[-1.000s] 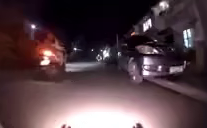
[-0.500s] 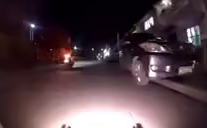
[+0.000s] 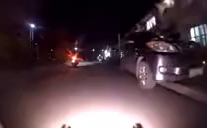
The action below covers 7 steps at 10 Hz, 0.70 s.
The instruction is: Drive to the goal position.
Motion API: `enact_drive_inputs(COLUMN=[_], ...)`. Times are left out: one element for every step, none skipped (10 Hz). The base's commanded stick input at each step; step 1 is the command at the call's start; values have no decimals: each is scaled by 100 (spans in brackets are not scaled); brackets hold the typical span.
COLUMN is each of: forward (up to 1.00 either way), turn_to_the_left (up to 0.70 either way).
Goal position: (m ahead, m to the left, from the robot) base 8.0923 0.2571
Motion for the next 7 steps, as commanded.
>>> enact_drive_inputs(forward=[60, 60, 60, 60, 60, 60, 60], turn_to_the_left=[-15, -15, -15, -15, -2, 0, 0])
